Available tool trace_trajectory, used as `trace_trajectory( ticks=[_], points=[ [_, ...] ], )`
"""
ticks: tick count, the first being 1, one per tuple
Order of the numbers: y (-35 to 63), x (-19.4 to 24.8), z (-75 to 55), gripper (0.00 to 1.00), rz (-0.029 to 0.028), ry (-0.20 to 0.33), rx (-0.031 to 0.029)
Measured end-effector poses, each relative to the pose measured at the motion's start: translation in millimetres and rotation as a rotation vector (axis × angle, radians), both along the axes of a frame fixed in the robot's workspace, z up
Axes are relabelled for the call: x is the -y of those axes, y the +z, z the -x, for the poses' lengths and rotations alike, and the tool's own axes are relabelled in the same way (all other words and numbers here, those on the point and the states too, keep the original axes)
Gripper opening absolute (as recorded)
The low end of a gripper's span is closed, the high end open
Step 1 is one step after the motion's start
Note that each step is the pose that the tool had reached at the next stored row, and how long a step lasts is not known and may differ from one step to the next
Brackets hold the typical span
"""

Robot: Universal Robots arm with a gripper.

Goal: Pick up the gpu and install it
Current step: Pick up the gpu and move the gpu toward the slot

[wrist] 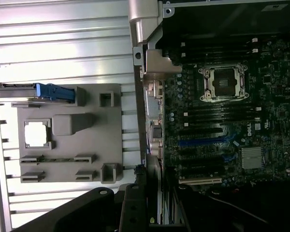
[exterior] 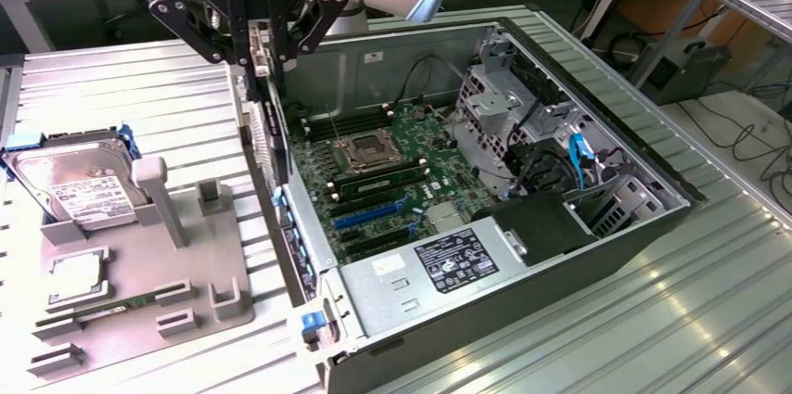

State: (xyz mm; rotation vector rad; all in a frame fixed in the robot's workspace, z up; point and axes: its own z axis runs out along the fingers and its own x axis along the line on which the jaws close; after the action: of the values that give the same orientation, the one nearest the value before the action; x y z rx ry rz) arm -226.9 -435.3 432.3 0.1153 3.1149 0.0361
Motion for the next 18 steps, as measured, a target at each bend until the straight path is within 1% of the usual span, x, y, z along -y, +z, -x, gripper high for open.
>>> trace_trajectory(
  ticks=[18],
  points=[
    [-0.6, 0.0, -8.2, 0.26, 0.0018, 0.0, 0.0]
  ],
)
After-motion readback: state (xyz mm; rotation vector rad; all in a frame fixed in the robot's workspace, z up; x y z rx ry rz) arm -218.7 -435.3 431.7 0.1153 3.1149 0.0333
